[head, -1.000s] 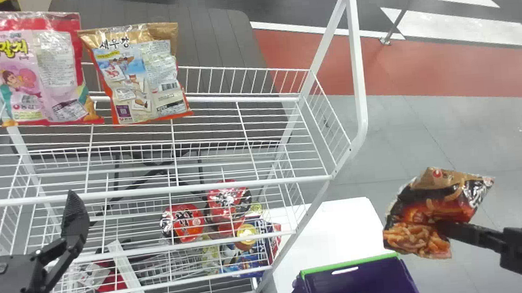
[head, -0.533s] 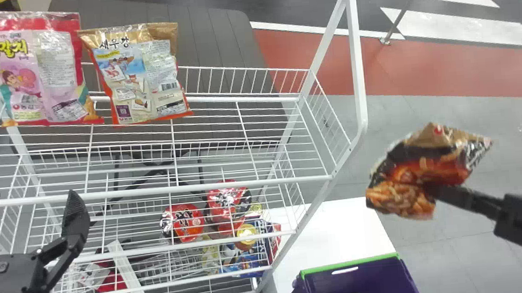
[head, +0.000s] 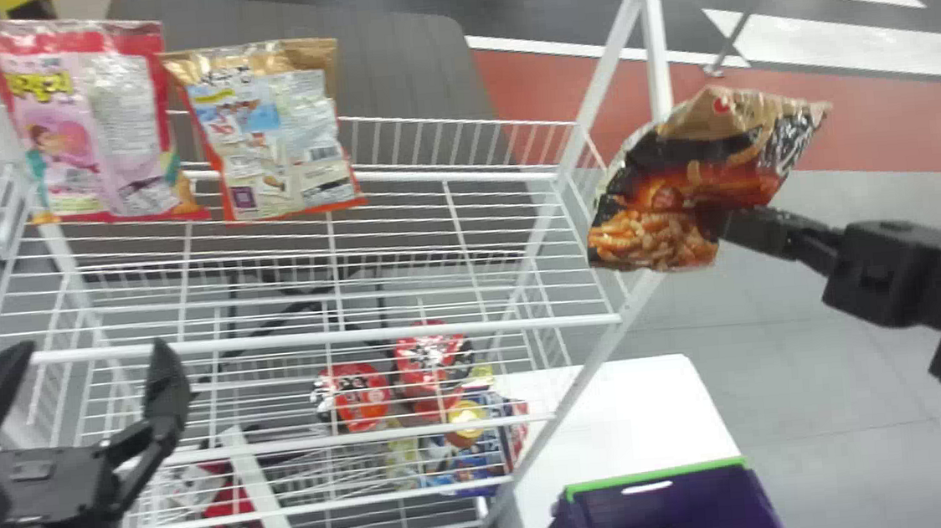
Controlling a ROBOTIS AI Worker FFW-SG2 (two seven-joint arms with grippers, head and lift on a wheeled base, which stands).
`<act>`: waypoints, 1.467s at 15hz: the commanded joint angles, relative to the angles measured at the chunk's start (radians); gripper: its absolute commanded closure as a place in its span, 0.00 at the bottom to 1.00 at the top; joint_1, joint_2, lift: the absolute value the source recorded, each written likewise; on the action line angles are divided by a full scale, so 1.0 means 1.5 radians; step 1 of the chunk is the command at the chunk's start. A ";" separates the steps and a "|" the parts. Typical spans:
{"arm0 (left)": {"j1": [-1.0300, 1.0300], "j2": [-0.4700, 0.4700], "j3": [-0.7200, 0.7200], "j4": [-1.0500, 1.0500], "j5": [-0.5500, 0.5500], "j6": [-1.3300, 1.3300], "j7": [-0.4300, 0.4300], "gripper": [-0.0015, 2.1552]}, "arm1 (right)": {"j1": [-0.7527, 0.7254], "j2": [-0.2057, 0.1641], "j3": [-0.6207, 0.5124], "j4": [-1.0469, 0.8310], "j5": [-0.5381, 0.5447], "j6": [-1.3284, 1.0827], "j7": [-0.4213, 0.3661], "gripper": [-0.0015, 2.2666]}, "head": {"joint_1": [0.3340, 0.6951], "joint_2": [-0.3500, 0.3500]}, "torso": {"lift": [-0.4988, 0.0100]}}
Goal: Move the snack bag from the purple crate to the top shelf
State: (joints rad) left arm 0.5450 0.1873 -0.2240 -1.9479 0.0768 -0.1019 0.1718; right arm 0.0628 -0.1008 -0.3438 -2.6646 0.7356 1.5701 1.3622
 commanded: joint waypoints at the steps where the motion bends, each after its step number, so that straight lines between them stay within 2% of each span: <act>1: 0.000 0.001 0.001 0.002 0.001 -0.002 -0.001 0.05 | -0.034 0.008 0.077 0.021 0.028 0.001 0.003 0.73 | 1.00 0.17 | 0.98; 3: 0.000 0.001 0.002 0.005 0.002 -0.002 -0.001 0.05 | -0.058 0.027 0.118 0.057 0.037 0.001 -0.007 0.73 | 1.00 0.24 | 0.98; 6: -0.001 0.001 0.008 0.011 0.005 -0.002 -0.002 0.05 | -0.091 0.048 0.146 0.102 0.031 0.001 -0.053 0.72 | 1.00 0.30 | 0.98; 7: 0.000 0.001 0.010 0.012 0.006 -0.004 -0.003 0.05 | -0.099 0.049 0.161 0.120 0.027 0.001 -0.083 0.72 | 1.00 0.33 | 0.98; 9: -0.001 0.001 0.012 0.018 0.009 -0.010 -0.006 0.05 | -0.118 0.067 0.181 0.153 0.024 0.001 -0.124 0.72 | 1.00 0.34 | 0.98; 11: -0.003 0.000 0.012 0.024 0.009 -0.012 -0.007 0.05 | -0.129 0.068 0.205 0.194 0.002 0.001 -0.185 0.73 | 1.00 0.36 | 0.98; 15: -0.012 0.000 0.010 0.033 0.011 -0.014 -0.009 0.05 | -0.155 0.068 0.215 0.252 -0.017 0.001 -0.247 0.73 | 1.00 0.39 | 0.98; 20: -0.025 -0.001 0.004 0.049 0.011 -0.012 -0.010 0.05 | -0.182 0.068 0.230 0.338 -0.075 -0.141 -0.364 0.73 | 1.00 0.37 | 0.98; 22: -0.028 0.000 0.002 0.054 0.012 -0.012 -0.010 0.05 | -0.193 0.068 0.236 0.373 -0.091 -0.184 -0.395 0.73 | 1.00 0.38 | 0.98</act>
State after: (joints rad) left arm 0.5067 0.1862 -0.2189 -1.8718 0.0945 -0.1203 0.1564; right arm -0.2141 0.0000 0.0037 -2.1411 0.6150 1.3340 0.7791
